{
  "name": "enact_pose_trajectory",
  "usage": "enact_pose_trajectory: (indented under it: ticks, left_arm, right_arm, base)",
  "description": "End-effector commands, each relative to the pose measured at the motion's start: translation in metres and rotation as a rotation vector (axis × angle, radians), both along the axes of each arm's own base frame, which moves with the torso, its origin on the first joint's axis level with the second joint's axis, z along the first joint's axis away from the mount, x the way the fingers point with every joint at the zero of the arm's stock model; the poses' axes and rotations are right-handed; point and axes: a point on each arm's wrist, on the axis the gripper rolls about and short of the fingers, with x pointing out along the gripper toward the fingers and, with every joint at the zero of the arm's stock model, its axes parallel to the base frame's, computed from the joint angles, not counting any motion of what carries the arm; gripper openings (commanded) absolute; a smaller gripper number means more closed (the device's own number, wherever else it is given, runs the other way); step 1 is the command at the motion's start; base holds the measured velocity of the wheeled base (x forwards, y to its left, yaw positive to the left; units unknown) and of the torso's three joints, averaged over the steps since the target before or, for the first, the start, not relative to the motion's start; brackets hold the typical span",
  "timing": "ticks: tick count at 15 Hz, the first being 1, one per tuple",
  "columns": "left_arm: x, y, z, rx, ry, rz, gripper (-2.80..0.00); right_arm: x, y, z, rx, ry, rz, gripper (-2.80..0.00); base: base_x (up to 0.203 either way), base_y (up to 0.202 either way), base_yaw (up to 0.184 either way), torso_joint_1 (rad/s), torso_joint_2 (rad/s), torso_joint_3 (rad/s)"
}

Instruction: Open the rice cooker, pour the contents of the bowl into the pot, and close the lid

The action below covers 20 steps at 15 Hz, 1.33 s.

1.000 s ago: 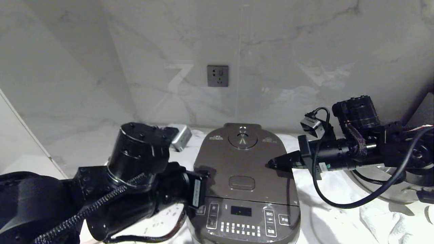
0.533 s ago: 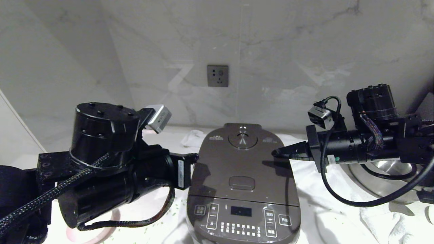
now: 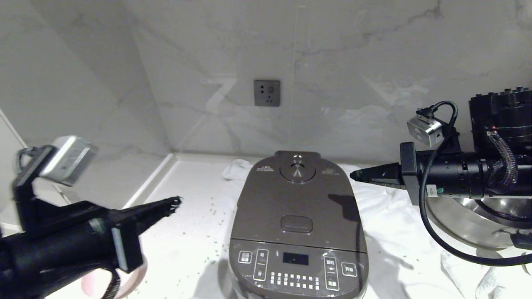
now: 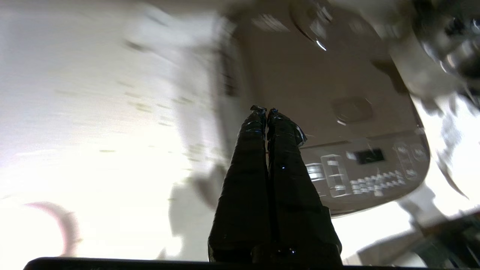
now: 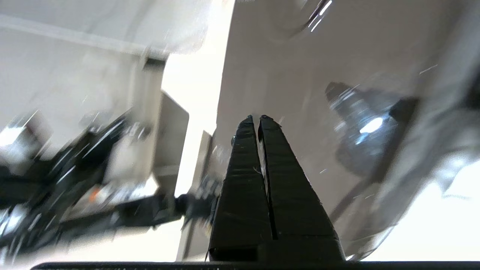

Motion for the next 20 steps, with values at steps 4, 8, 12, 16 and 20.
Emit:
enact_pose_trajectory:
  ticks: [4, 8, 12, 16, 20]
  left_arm:
    - [-0.106, 0.091, 0.006, -0.022, -0.315, 0.325, -2.80]
    - [-0.150, 0.102, -0.015, 0.152, -0.393, 0.632, -2.80]
    - [-0.155, 0.102, -0.010, 0.297, -0.405, 0.792, -2.80]
    - [-0.162, 0.096, -0.008, 0.384, -0.420, 0.926, -2.80]
    - [-0.167, 0.095, -0.056, 0.389, -0.457, 0.732, -2.80]
  right_arm:
    - [-0.021, 0.001, 0.008, 0.002, -0.031, 0.010, -2.80]
    - [-0.027, 0.004, 0.011, 0.006, -0.043, 0.032, -2.80]
    - [-0.034, 0.013, 0.010, -0.001, -0.023, 0.076, -2.80]
    - [-0.034, 0.016, 0.009, -0.016, -0.023, 0.066, -2.80]
    - [-0.039, 0.017, 0.005, -0.018, -0.013, 0.078, -2.80]
  base:
    - [0.000, 0.000, 0.000, 0.000, 0.00, 0.000]
    - [0.000, 0.000, 0.000, 0.000, 0.00, 0.000]
    - [0.000, 0.000, 0.000, 0.000, 0.00, 0.000]
    - [0.000, 0.000, 0.000, 0.000, 0.00, 0.000]
    - [0.000, 0.000, 0.000, 0.000, 0.00, 0.000]
